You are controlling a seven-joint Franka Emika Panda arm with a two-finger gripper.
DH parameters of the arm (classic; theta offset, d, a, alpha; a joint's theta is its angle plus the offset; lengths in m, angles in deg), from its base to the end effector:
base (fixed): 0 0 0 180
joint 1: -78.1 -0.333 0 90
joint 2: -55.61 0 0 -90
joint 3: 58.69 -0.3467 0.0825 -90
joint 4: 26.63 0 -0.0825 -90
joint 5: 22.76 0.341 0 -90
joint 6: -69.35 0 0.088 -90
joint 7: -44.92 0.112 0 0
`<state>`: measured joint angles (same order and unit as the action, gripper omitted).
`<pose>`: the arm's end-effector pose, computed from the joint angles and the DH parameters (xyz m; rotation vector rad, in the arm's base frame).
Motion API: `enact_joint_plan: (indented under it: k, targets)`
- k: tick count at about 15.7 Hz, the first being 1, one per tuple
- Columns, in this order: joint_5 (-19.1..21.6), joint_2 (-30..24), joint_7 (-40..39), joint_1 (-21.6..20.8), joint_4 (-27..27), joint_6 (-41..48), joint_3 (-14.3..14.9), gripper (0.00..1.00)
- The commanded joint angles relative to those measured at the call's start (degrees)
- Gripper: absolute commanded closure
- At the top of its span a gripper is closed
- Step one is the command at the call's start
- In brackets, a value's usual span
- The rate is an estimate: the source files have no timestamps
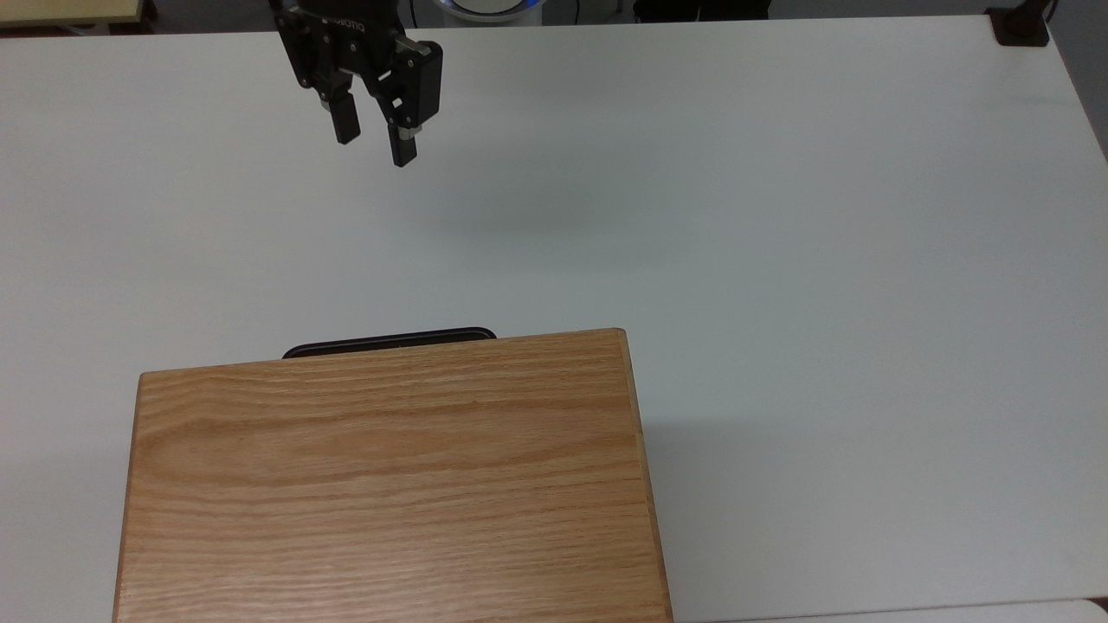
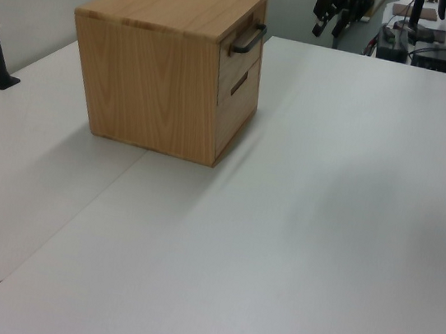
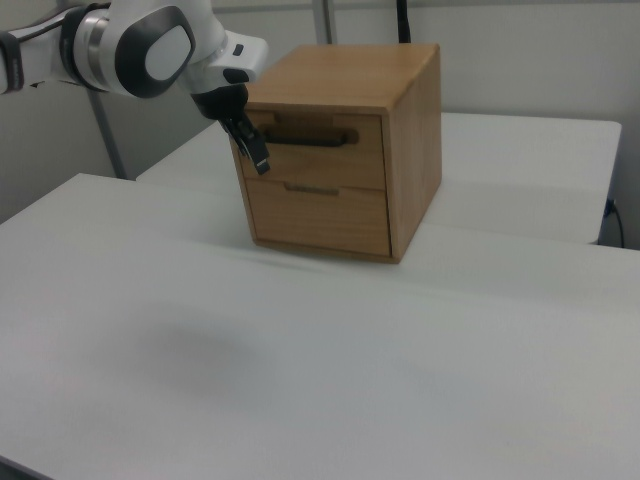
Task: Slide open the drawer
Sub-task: 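Move the gripper toward the black handle of the upper drawer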
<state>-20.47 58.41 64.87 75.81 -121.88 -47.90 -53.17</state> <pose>0.5677 -0.0282 0.6325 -2.9541 0.6234 -0.4981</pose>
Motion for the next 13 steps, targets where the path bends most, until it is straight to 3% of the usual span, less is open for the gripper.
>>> enact_joint_plan:
  k: [1, 2, 3, 13]
  targets:
    - [2.9, 12.3, 53.7, 2.4, 6.6, -23.7, 0.4, 0.24]
    - [2.5, 12.2, 53.1, 2.2, 6.6, -23.6, 0.4, 0.08]
    - [2.4, 12.1, 52.0, 2.2, 6.5, -23.6, 0.4, 0.0]
    - [2.4, 10.7, 32.0, 2.0, 6.0, -14.9, 0.3, 0.0]
